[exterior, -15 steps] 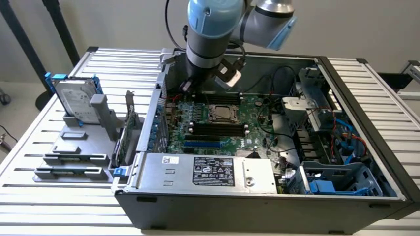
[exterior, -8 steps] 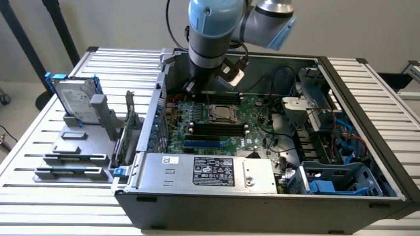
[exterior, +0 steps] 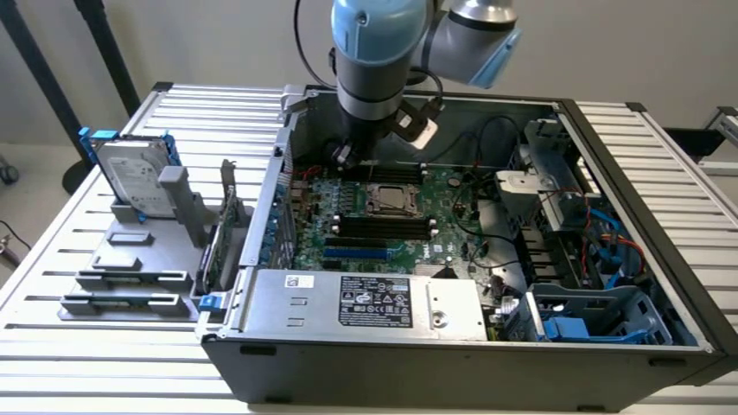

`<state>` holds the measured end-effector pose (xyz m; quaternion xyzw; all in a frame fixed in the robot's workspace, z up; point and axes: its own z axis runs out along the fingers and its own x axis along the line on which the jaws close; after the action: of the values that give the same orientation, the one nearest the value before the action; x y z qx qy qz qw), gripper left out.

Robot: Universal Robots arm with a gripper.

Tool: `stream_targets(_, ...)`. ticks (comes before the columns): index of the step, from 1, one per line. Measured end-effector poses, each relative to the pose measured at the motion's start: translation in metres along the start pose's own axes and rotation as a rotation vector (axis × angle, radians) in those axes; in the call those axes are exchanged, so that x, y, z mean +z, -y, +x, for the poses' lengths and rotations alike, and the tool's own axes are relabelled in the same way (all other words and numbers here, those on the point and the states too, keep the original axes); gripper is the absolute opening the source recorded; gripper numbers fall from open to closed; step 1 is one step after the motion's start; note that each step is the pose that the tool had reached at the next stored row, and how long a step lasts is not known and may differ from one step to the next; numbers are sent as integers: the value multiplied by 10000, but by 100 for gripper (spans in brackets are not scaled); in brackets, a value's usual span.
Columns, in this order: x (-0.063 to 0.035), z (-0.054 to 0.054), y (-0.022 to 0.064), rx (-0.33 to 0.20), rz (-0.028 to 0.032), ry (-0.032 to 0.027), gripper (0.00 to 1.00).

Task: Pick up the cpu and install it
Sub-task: 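Install the first cpu locking lever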

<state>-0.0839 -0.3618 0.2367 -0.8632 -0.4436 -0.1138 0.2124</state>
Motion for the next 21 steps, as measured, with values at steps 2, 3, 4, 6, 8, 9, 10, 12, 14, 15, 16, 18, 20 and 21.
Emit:
stream_targets(2,1,11,-15,-82,-155,-74,11)
stream_targets(3,1,17,-23,-114,-219,-101,11)
stream_targets(4,2,22,-33,-131,-270,-107,11)
stream_targets(6,9,32,-53,-144,-373,-49,11)
stream_targets(8,18,39,-70,-144,-494,76,11)
stream_targets(9,22,41,-75,-142,-555,154,11)
stream_targets(10,25,42,-79,-144,-616,238,11)
stream_targets(12,37,45,-88,-148,-724,390,11)
stream_targets(14,64,42,-93,-149,-760,437,11)
stream_targets(15,79,39,-94,-147,-770,454,11)
stream_targets(16,98,36,-96,-144,-776,460,11)
stream_targets(18,138,35,-97,-133,-783,457,11)
stream_targets(20,182,41,-92,-118,-791,459,11)
stream_targets(21,204,44,-90,-110,-797,459,11)
